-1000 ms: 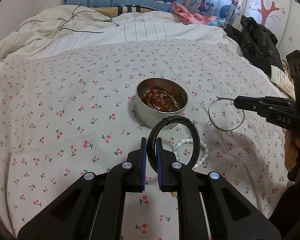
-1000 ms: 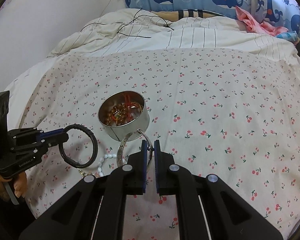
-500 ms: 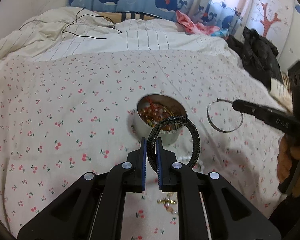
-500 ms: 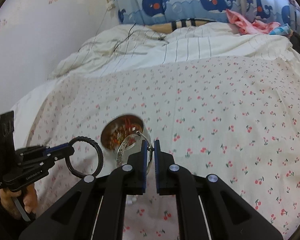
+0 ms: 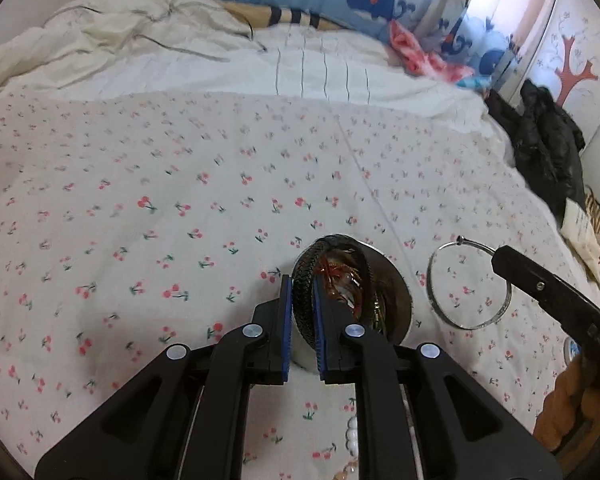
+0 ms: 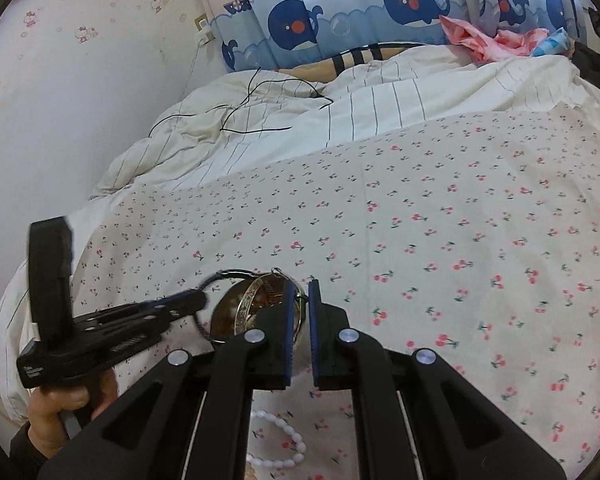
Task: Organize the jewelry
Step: 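Carry the black bracelet and silver bangle over the tin and open both grippers, then grasp the pink bead bracelet with the left gripper while the right grasps the white bead bracelet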
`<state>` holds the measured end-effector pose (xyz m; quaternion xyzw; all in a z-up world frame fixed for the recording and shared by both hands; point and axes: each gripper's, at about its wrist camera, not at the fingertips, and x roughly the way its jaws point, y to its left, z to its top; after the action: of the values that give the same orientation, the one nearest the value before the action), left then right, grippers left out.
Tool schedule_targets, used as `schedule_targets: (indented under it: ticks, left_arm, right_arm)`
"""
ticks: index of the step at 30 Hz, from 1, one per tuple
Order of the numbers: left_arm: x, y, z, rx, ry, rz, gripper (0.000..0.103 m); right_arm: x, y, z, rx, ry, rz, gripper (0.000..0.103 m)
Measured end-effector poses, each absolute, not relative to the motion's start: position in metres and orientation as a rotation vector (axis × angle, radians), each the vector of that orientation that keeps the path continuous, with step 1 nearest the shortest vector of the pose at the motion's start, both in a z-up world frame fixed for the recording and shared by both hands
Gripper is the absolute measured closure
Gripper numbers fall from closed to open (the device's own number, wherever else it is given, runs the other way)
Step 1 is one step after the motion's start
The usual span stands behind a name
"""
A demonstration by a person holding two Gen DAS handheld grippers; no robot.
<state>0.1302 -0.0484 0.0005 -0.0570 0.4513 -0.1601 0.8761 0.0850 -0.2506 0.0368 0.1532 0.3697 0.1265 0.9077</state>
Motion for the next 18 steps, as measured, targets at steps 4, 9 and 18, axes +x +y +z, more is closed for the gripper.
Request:
schedule_targets:
  ticks: [4,9,18]
  left_arm:
    - [0.132,-0.063,-0.014,-0.080,1.012,-0.400,0.089]
    - [0.124,-0.064,-0.009,-0.051,1.003,-0.400,0.082]
    - [0.083,-0.012,0.000,-0.097,0.981,-0.278,0.053]
  right_arm:
    - [0.093,-0.234,0.032,0.276,0.764,0.251,0.095]
    - [0.103,-0.214,0.017,0.243,0.796,0.252,0.094]
    - [0.096,-0.219,0.019,0.173,0.824,0.176,0.057]
